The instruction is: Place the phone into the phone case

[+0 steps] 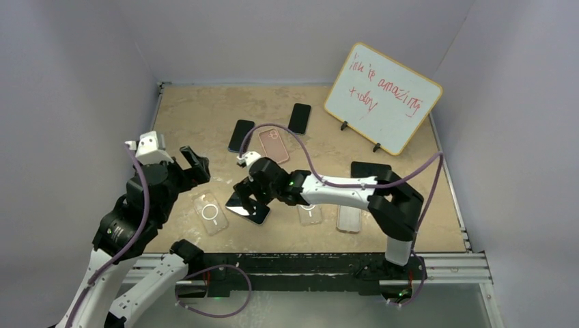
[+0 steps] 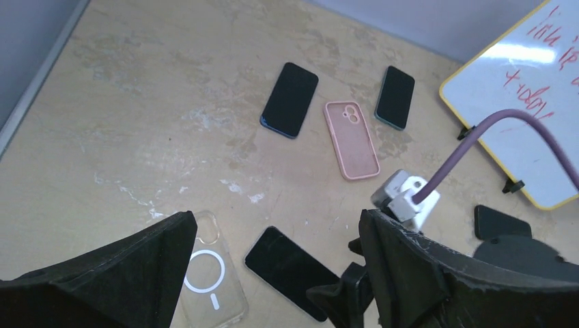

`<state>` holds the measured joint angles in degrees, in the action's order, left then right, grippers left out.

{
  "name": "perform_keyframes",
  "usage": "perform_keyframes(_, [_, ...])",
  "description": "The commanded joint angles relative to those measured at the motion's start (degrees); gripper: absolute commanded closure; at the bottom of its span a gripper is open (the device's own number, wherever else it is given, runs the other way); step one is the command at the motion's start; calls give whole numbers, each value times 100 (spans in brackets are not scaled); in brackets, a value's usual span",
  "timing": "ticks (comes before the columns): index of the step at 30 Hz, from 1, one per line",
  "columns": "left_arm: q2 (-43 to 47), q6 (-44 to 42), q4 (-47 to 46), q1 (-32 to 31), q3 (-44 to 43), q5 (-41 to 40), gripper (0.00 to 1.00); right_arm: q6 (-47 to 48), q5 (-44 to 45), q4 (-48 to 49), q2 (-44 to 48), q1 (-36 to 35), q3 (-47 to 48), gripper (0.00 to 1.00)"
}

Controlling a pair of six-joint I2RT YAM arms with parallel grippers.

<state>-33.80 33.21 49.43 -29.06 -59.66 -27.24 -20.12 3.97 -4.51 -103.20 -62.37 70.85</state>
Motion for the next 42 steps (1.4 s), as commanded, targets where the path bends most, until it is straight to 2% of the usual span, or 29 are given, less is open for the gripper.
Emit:
perform_keyframes(1, [293,-118,-12,-12,-252,-539,6,545,424,-183,-495,-191,660,1])
perform_keyframes(7, [539,-98,-9,-7,-249,-650,6,836,761,-410,-1023,-370,1094,1])
perform_keyframes(19, [510,6,73,-11,-190,-508,6,987,821,-348,-1392,-491,1035,2])
perform_keyframes(23, [429,98,78,-12,-92,-293,6,1034,1039,-370,-1386,-586,970,3])
perform_keyframes(29, [282,193,42,-11,-20,40,7,1154,645,-275,-1206,-670,716,2])
perform_keyframes(35, [243,232,-50,-7,-11,176,7,1142,616,-242,-1009,-679,474,1])
perform_keyframes(39, [217,234,-108,-12,26,296,7,1159,781,-135,-964,-678,224,4])
perform_keyframes(42, [147,218,-125,-7,87,410,8,1185,875,-117,-951,-676,81,10])
